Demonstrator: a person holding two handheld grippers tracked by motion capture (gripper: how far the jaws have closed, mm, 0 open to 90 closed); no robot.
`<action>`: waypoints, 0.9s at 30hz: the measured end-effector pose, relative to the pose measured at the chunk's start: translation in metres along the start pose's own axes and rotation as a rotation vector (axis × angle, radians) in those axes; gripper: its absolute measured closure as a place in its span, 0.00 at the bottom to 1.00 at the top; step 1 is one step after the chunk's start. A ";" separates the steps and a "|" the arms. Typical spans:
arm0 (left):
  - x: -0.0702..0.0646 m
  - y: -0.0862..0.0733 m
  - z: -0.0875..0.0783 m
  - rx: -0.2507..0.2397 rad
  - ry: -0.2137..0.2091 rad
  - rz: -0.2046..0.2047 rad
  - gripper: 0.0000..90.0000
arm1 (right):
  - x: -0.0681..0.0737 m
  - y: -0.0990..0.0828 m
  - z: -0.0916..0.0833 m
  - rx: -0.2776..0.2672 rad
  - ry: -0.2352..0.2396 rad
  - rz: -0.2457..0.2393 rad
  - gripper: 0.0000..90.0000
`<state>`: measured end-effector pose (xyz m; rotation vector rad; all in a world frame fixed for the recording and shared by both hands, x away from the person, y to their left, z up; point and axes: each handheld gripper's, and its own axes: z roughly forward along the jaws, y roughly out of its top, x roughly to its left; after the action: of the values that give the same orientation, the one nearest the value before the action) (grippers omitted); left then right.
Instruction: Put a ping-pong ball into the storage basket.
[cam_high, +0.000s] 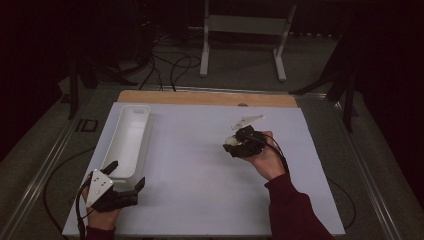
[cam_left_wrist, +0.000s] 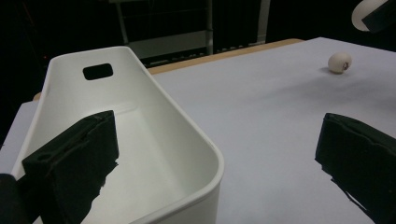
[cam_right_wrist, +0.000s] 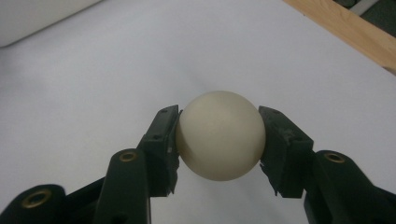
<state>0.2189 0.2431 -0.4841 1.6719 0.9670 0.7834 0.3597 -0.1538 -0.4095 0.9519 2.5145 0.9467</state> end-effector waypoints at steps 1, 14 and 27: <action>0.000 0.000 0.000 0.000 0.000 0.000 0.00 | 0.001 0.001 0.000 -0.001 -0.001 -0.002 0.56; 0.000 0.000 0.000 0.000 0.000 0.000 0.00 | 0.007 0.014 0.004 0.006 0.008 -0.034 0.56; 0.000 0.000 0.000 0.000 -0.001 0.003 0.00 | 0.011 0.018 0.006 0.008 0.019 -0.044 0.56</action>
<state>0.2186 0.2434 -0.4839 1.6737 0.9646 0.7844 0.3635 -0.1335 -0.4019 0.8900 2.5457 0.9374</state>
